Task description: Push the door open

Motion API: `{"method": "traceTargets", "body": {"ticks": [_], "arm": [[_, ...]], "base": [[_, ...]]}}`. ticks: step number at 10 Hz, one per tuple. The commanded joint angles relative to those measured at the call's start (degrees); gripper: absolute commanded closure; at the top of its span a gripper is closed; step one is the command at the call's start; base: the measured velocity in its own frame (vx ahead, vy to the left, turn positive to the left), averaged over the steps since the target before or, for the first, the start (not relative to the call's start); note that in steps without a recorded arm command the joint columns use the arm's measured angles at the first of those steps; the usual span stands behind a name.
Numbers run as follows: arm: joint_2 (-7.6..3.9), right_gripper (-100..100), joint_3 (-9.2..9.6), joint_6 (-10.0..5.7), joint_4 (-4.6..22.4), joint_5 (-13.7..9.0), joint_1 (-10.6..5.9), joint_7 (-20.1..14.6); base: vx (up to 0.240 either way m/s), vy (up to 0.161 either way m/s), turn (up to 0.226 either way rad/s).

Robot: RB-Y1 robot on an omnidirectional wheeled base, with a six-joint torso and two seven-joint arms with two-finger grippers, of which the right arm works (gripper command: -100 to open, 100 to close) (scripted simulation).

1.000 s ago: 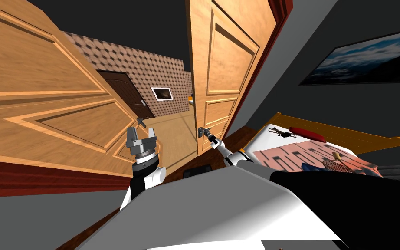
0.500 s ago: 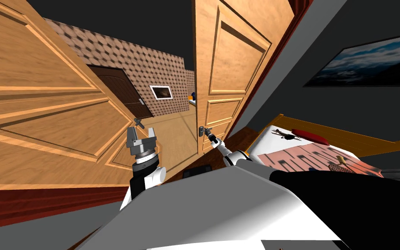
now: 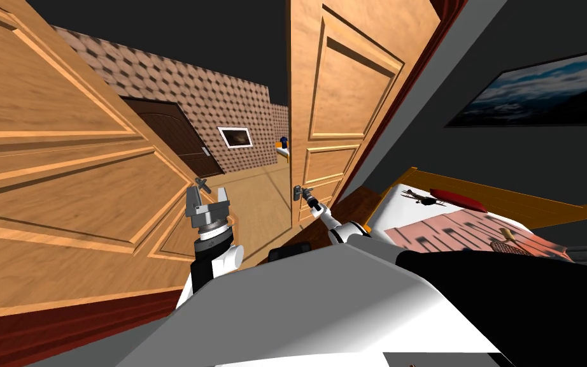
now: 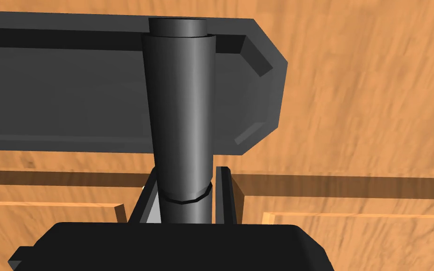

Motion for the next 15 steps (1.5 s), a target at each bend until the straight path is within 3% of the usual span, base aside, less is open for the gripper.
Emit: {"method": "traceTargets", "body": {"ticks": [1, 4, 9, 12, 13, 15], "arm": [[-1.01, 100, -1.49, 0.42, -1.12, -0.79, 0.26, 0.74], [-1.17, 100, -2.72, 0.68, -0.97, -1.49, 0.36, 1.74], [-1.65, 100, -6.42, 1.45, -0.53, -3.62, 0.67, 4.76], [-1.70, 100, -6.81, 1.53, -0.48, -3.85, 0.70, 5.08], [-1.90, 100, -8.29, 1.84, -0.31, -4.70, 0.82, 6.28], [-2.03, 100, -9.29, 2.05, -0.19, -5.28, 0.91, 7.11]], "base": [[0.165, 0.109, -0.066], [0.130, 0.107, -0.044], [0.143, 0.142, -0.061], [0.103, 0.059, -0.017], [0.103, 0.112, -0.035], [0.172, 0.152, -0.095]]}}
